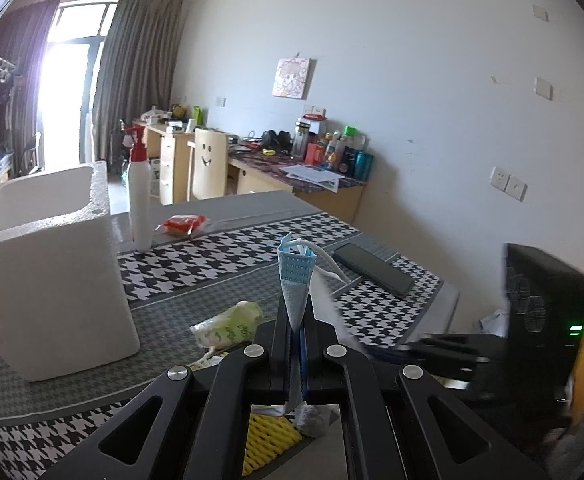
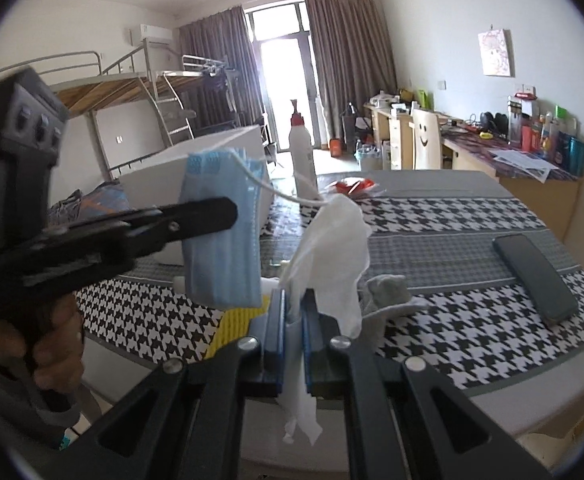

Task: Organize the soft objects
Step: 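Lift the blue mask with the left gripper while the right gripper lifts the tissue, then carry the mask and tissue over the white foam box with both grippers, then open the left gripper to drop the blue mask into the foam box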

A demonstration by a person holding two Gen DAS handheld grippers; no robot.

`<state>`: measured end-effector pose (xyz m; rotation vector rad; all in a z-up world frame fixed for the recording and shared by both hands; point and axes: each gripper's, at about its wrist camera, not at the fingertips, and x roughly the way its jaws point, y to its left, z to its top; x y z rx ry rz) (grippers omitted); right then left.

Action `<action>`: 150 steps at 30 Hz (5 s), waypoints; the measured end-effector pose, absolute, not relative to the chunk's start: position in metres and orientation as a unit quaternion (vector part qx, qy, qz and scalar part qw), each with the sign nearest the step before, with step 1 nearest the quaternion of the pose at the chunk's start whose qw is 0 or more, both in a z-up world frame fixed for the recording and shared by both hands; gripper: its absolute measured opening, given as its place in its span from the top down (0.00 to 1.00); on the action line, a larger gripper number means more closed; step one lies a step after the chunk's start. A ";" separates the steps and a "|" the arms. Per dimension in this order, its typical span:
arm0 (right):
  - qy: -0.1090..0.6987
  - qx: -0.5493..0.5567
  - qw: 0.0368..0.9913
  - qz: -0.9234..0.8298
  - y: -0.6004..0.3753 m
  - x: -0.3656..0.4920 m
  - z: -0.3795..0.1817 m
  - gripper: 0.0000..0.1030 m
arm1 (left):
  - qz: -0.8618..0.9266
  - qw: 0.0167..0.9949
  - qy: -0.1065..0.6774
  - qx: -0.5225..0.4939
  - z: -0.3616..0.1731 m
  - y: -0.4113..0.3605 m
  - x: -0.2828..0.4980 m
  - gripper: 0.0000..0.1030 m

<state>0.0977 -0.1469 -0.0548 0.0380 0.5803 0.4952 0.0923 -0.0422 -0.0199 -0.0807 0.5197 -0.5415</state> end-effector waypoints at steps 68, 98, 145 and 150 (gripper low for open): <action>0.183 -0.007 0.947 0.265 -0.118 0.127 0.033 0.90 | -0.114 0.980 0.164 -0.015 0.066 0.035 0.118 0.97; 0.156 -0.009 0.934 0.322 -0.089 0.158 0.075 0.90 | -0.022 0.991 0.133 0.006 0.094 0.062 0.146 0.97; 0.197 -0.026 0.921 0.334 -0.043 0.192 0.080 0.90 | 0.059 0.967 0.248 -0.002 0.035 0.100 0.205 0.14; 0.194 -0.030 0.922 0.333 -0.039 0.190 0.084 0.90 | 0.063 0.970 0.233 -0.006 0.042 0.105 0.200 0.07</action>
